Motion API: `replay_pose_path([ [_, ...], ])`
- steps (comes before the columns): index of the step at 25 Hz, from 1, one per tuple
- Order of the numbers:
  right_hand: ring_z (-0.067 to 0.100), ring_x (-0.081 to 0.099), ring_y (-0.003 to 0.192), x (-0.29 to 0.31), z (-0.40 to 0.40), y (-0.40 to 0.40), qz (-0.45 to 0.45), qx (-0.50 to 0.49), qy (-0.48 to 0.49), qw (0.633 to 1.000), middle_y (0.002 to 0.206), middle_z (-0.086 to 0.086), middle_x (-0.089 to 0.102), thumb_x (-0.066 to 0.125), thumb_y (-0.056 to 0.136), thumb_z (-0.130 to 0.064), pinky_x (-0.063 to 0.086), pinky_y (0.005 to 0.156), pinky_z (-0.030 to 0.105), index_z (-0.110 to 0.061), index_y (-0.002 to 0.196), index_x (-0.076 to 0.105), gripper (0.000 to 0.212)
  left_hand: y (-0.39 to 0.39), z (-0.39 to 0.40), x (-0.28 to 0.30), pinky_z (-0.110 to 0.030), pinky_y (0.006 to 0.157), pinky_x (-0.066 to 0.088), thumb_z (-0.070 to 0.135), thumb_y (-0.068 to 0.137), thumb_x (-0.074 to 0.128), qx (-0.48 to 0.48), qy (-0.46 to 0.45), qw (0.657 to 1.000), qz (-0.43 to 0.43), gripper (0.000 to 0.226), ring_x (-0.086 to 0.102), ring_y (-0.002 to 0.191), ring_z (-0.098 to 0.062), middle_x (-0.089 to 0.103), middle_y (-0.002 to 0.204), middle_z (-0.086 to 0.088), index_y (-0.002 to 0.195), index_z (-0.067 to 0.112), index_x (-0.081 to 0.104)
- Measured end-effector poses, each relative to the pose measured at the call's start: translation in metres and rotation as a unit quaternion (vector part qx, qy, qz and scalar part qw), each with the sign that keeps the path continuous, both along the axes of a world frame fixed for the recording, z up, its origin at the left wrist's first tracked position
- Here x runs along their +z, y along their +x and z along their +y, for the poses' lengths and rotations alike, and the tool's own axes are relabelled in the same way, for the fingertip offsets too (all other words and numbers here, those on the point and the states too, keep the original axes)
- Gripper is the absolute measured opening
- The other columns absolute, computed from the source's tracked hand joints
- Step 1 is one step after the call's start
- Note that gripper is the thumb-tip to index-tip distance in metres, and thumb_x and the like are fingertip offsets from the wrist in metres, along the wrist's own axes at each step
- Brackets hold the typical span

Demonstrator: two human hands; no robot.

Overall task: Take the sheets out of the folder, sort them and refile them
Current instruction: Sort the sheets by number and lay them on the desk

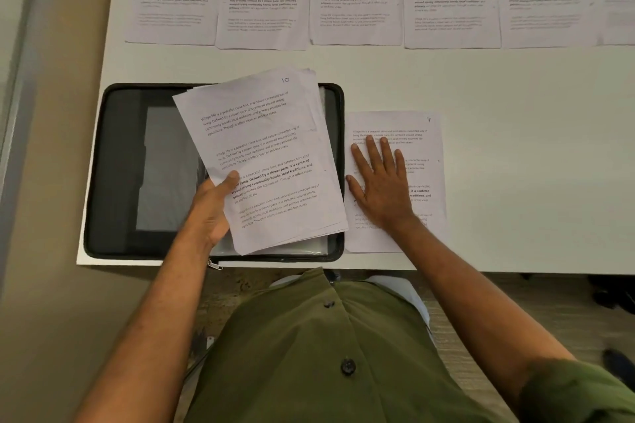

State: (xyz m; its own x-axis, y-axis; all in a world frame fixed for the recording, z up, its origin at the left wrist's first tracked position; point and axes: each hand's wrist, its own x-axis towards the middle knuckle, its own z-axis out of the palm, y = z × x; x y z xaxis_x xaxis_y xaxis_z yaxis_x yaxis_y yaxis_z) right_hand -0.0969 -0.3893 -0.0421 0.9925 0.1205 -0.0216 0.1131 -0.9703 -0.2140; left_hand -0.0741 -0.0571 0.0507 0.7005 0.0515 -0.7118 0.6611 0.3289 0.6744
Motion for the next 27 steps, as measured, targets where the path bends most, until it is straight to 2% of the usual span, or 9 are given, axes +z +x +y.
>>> replay_pose_path([
  [3, 0.029, -0.001, 0.162, 0.007, -0.004, 0.005, 0.007, 0.006, 0.012, 1.0, 0.175, 0.008, 0.006, 0.032, 0.109, -0.055, 0.009, 0.129, 0.055, -0.025, 0.167, 0.016, 0.067, 0.002, 0.0, 0.002, -0.053, 0.1, 0.053, 0.009, 0.103, 0.057, 0.005, 0.001, 1.0, 0.003, 0.03, 0.067, 0.121, -0.029, 0.072, 0.129, -0.006, 0.127, 0.026, 0.065],
  [6, 0.028, 0.001, 0.162, 0.01, -0.009, -0.01, 0.007, 0.064, 0.057, 0.996, 0.175, 0.008, 0.009, 0.043, 0.103, -0.052, 0.011, 0.128, 0.056, -0.023, 0.166, 0.023, 0.071, 0.004, -0.002, 0.003, -0.052, 0.098, 0.053, 0.008, 0.103, 0.057, 0.014, -0.001, 1.0, 0.004, 0.029, 0.068, 0.119, -0.028, 0.073, 0.126, -0.005, 0.123, 0.026, 0.067],
  [9, 0.029, 0.001, 0.162, 0.009, -0.015, -0.036, 0.018, 0.117, 0.047, 0.992, 0.175, 0.008, 0.008, 0.049, 0.097, -0.058, 0.013, 0.127, 0.058, -0.022, 0.166, 0.021, 0.083, 0.007, -0.005, 0.002, -0.053, 0.099, 0.053, 0.009, 0.103, 0.057, 0.008, 0.001, 1.0, 0.007, 0.029, 0.067, 0.121, -0.03, 0.072, 0.128, -0.007, 0.127, 0.022, 0.065],
  [12, 0.03, 0.002, 0.162, 0.008, -0.015, -0.047, 0.013, 0.11, 0.041, 0.993, 0.174, 0.009, 0.009, 0.051, 0.096, -0.064, 0.012, 0.128, 0.058, -0.02, 0.166, 0.021, 0.088, 0.008, -0.01, 0.001, -0.052, 0.098, 0.054, 0.009, 0.103, 0.058, 0.0, 0.001, 1.0, 0.007, 0.029, 0.066, 0.121, -0.031, 0.073, 0.127, -0.008, 0.128, 0.021, 0.065],
  [17, 0.033, 0.006, 0.161, 0.004, -0.007, -0.034, -0.01, 0.092, 0.042, 0.995, 0.174, 0.012, 0.012, 0.047, 0.096, -0.07, 0.013, 0.126, 0.061, -0.019, 0.165, 0.024, 0.09, 0.012, -0.017, 0.001, -0.053, 0.103, 0.052, 0.01, 0.103, 0.058, -0.008, 0.003, 1.0, 0.006, 0.03, 0.065, 0.124, -0.032, 0.071, 0.13, -0.009, 0.131, 0.02, 0.065],
  [23, 0.033, 0.003, 0.161, 0.0, -0.001, -0.029, -0.01, 0.095, 0.032, 0.995, 0.174, 0.012, 0.009, 0.05, 0.096, -0.067, 0.011, 0.126, 0.061, -0.016, 0.166, 0.018, 0.092, 0.009, -0.016, 0.001, -0.053, 0.101, 0.053, 0.01, 0.102, 0.058, -0.013, 0.003, 1.0, 0.004, 0.033, 0.068, 0.119, -0.029, 0.072, 0.128, -0.008, 0.133, 0.02, 0.063],
  [27, 0.031, 0.003, 0.161, -0.002, 0.003, -0.037, 0.003, 0.103, 0.025, 0.994, 0.174, 0.011, 0.008, 0.04, 0.1, -0.065, 0.013, 0.126, 0.061, -0.013, 0.166, 0.014, 0.088, 0.003, -0.014, -0.002, -0.054, 0.101, 0.052, 0.009, 0.102, 0.059, -0.005, 0.007, 1.0, 0.007, 0.036, 0.065, 0.122, -0.032, 0.073, 0.127, -0.008, 0.137, 0.018, 0.061],
])
